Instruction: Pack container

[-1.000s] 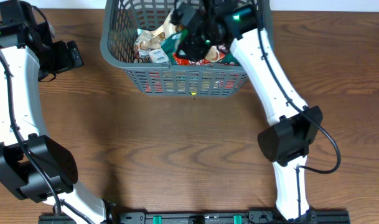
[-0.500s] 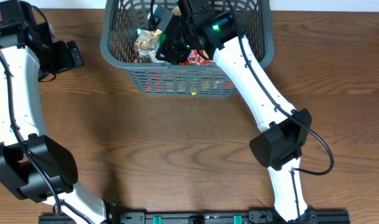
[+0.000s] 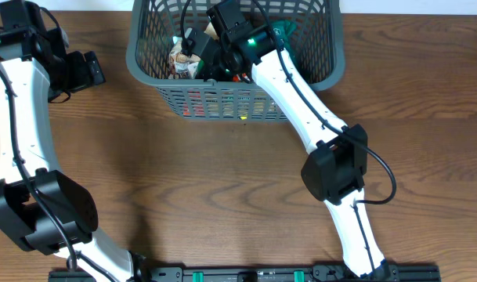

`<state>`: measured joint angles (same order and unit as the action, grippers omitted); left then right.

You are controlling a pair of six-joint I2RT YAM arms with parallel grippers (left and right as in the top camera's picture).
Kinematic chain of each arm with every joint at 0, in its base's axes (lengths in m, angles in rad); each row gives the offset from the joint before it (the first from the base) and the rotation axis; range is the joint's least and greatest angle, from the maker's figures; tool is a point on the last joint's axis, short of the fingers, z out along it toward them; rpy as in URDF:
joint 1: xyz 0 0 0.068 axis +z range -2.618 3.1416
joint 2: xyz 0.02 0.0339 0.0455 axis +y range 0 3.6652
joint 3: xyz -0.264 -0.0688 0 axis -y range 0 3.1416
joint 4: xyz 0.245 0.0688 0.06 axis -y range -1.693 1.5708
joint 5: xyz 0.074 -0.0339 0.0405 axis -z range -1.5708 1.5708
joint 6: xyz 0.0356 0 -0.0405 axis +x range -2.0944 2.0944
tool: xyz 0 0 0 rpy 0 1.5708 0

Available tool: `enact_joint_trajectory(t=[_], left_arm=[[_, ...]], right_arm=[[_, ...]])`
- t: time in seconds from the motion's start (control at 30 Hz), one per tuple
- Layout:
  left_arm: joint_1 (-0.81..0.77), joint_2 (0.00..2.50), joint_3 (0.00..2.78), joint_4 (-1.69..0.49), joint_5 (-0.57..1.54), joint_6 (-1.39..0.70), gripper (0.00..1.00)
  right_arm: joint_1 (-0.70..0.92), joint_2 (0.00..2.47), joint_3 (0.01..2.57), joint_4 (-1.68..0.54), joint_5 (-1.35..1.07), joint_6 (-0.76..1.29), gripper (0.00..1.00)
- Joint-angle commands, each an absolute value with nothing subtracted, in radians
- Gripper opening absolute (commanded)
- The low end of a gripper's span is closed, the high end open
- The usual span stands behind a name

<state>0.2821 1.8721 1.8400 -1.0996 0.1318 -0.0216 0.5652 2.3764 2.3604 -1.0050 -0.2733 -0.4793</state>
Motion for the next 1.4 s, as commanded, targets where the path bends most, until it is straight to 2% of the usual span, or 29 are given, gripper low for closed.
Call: enact_joint_trajectory(t=[0.0,0.07,0.23,0.4,0.5,0.63,0.73,0.93,1.13,1.3,1.37], left_arm=[[0.284,1.872,1.840,-1.102,0.139,-0.008,0.99],[0.284,1.872,1.840,-1.102,0.139,-0.008,0.99],[0.284,1.872,1.840,-1.102,0.139,-0.008,0.99],[0.285,1.872,1.840,-1.102,0.138,-0.007,0.99],[0.285,1.872,1.840,-1.102,0.139,-0.008,0.99],[0.285,1.872,1.840,-1.102,0.138,-0.008,0.99],[0.284,1.872,1.840,-1.102,0.139,-0.008,0.99],[0.284,1.872,1.840,-1.103,0.139,-0.008,0.99],[0.284,1.872,1.840,-1.103,0.139,-0.008,0.99],[0.284,1.872,1.840,-1.103,0.139,-0.008,0.99],[0.284,1.872,1.840,-1.102,0.139,-0.008,0.99]], right_arm=[[0.577,2.370,2.368,-1.007,-0.284,-0.467,0.20],[0.577,2.370,2.368,-1.007,-0.284,-0.464,0.52],[0.577,2.370,2.368,-1.015,-0.283,-0.464,0.72],[0.576,2.370,2.368,-1.027,-0.215,-0.451,0.79],[0.575,2.370,2.368,-1.038,-0.183,-0.449,0.88],[0.570,2.370,2.369,-1.035,-0.184,-0.449,0.90],[0.570,2.367,2.378,-1.023,-0.191,-0.449,0.96],[0.577,2.364,2.498,-1.034,-0.290,-0.450,0.99],[0.571,2.364,2.605,-1.044,-0.280,-0.450,0.99],[0.556,2.363,2.653,-1.034,-0.125,-0.389,0.99],[0.545,2.363,2.677,-1.020,0.031,-0.310,0.99]])
